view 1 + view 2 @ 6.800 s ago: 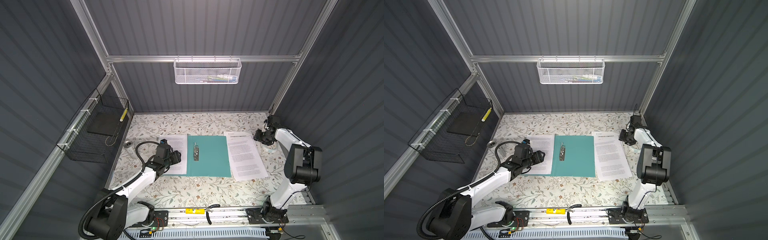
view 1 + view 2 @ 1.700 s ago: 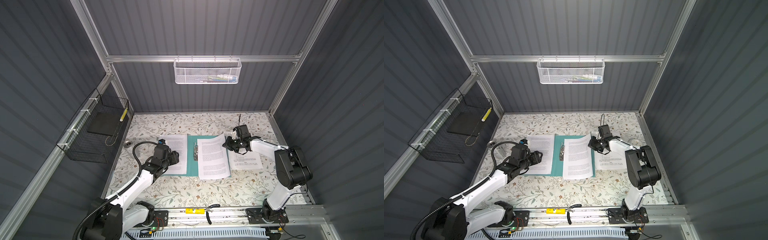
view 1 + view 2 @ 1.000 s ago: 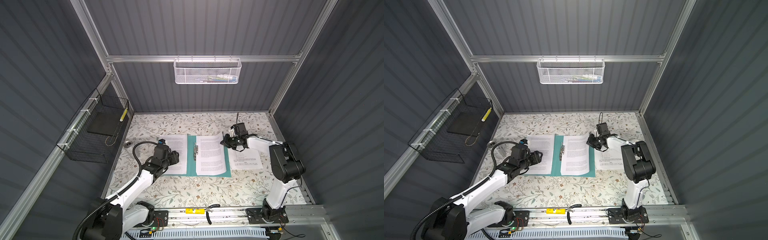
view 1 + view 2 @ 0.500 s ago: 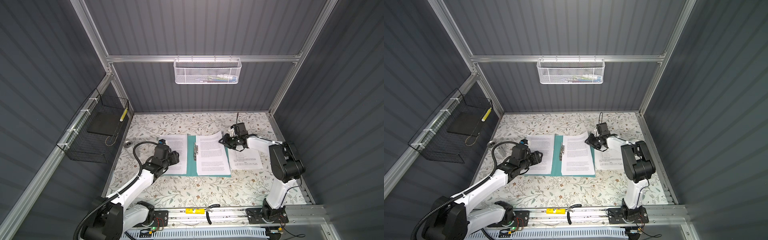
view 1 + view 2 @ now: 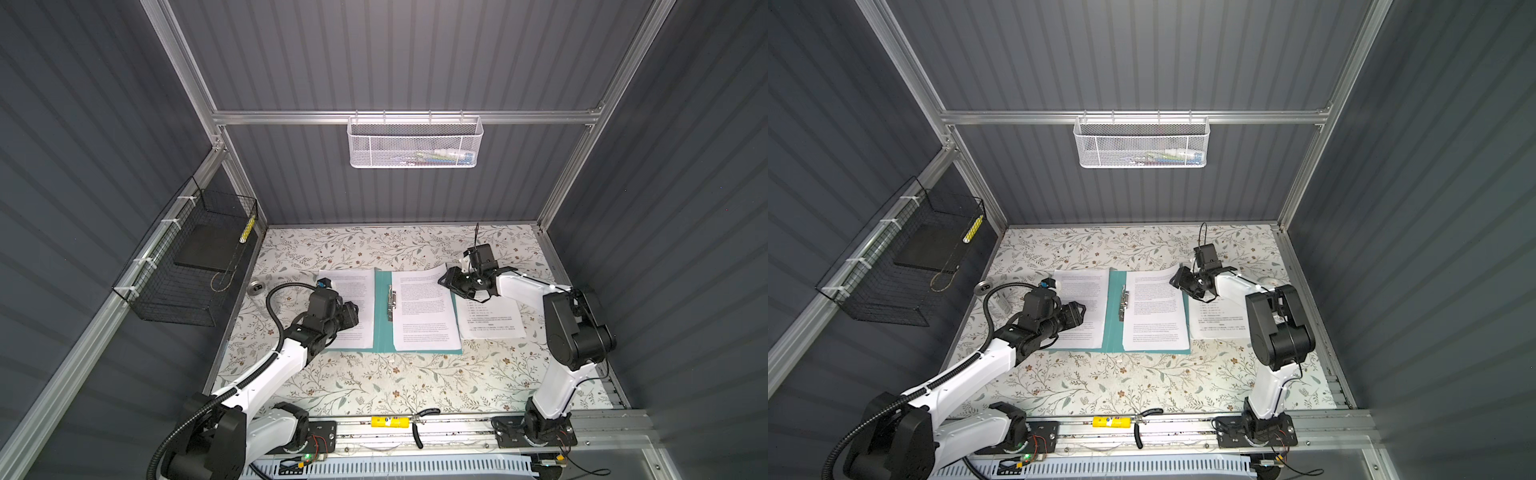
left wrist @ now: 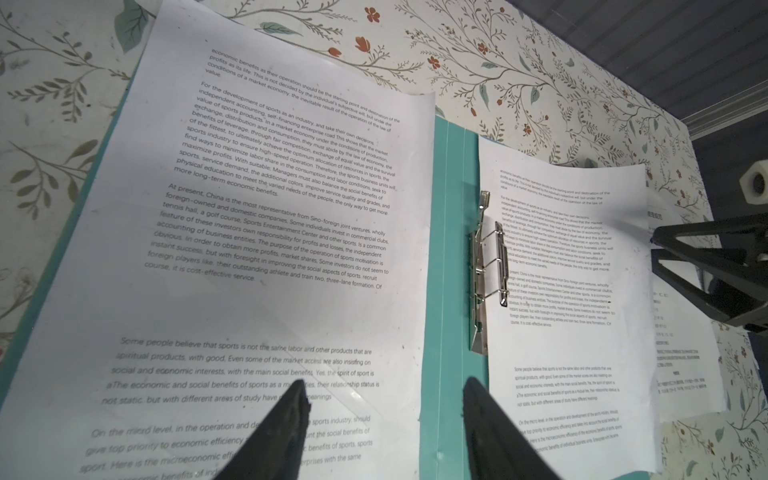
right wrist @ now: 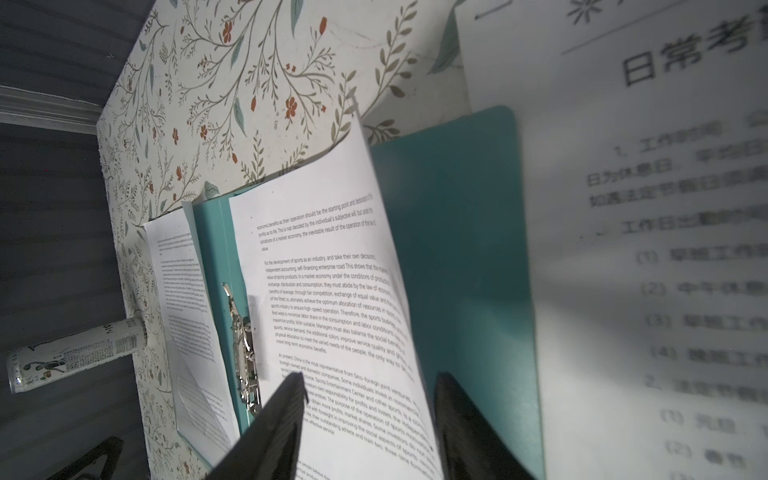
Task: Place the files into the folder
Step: 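Lower the printed sheet onto the folder beside the metal clip with the right gripper, then release the sheet and move the right gripper to the far paper stack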
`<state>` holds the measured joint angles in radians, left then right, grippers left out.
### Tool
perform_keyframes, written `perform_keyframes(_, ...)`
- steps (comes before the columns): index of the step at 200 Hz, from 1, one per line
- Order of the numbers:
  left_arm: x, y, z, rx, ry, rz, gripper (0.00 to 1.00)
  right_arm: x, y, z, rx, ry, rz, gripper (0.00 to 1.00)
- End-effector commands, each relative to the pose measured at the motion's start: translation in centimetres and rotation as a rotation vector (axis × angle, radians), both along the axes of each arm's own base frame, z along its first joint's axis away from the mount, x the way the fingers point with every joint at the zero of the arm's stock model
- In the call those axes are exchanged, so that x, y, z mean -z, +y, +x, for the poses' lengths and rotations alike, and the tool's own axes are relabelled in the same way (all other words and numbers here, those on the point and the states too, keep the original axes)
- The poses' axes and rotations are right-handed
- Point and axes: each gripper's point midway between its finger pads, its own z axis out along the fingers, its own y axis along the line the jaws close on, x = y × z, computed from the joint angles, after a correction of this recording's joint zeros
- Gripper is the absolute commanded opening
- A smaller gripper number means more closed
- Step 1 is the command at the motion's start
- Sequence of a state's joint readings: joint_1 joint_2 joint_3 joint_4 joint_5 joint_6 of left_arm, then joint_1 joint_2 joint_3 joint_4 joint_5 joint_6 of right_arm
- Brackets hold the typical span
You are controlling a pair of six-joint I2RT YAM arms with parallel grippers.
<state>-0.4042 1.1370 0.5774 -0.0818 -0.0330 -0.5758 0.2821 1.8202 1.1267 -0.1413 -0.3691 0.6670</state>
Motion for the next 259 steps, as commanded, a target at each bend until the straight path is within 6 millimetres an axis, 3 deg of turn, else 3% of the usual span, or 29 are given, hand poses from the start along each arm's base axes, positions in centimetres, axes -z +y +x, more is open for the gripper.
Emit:
perform_keyframes(1,0.6,0.2,-0.1,-0.002,0.010,-0.001,0.61,-0.1,-0.4,-0.5,-0.006,0.003,-0.027,0.54)
perform_keyframes(152,1.1,-0.1,0.1,0.003,0.015,-0.009,0.61,2.0,-0.4,-2.7,-0.016,0.067,-0.048,0.53)
perform_keyframes(220,1.1,-0.1,0.1,-0.001,0.013,-0.012,0.61,2.6,-1.0,-3.2,0.012,0.071,-0.077,0.45)
perform_keyframes(259,1.1,-0.1,0.0,-0.002,0.012,-0.013,0.61,2.5,-1.0,-3.5,0.016,0.073,-0.073,0.36)
